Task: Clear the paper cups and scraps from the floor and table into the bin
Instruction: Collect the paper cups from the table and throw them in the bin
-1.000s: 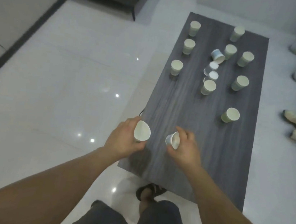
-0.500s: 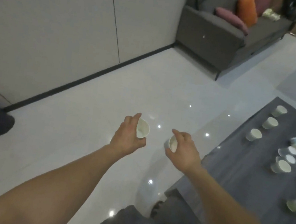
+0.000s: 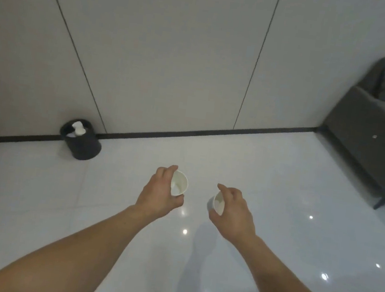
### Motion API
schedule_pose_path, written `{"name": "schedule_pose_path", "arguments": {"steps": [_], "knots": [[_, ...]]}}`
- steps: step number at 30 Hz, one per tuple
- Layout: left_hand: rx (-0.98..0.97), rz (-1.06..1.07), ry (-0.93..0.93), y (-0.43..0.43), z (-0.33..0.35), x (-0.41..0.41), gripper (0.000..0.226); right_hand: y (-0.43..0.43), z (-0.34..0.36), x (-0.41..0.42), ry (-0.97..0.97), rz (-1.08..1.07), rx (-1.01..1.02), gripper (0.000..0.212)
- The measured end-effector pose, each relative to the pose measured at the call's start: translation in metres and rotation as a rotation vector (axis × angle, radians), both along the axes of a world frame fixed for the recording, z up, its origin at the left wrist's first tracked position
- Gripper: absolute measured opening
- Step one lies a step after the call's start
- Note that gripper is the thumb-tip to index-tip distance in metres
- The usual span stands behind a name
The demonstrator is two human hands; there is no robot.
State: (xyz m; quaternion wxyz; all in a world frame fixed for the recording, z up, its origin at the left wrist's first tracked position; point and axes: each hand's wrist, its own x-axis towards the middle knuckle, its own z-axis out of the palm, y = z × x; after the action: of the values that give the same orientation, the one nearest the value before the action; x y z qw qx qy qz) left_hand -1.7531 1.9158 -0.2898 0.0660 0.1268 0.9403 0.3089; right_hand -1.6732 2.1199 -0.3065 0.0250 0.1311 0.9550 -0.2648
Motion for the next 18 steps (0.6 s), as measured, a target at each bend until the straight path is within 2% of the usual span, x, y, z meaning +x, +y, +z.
{"name": "schedule_pose_path", "arguments": {"steps": [5, 13, 18], "knots": [[0.006, 0.206, 0.017, -0.026, -0.003, -0.043, 0.084, -0.012, 0.002, -0.080, -0.011, 0.183, -0.005, 0.069], [0.010, 0.469, 0.034, -0.094, -0.026, -0.146, 0.084, -0.081, -0.001, -0.228, 0.044, 0.478, 0.039, 0.071], [0.037, 0.510, 0.023, -0.131, -0.037, -0.229, 0.081, -0.121, -0.005, -0.322, 0.048, 0.536, 0.080, 0.071]]}}
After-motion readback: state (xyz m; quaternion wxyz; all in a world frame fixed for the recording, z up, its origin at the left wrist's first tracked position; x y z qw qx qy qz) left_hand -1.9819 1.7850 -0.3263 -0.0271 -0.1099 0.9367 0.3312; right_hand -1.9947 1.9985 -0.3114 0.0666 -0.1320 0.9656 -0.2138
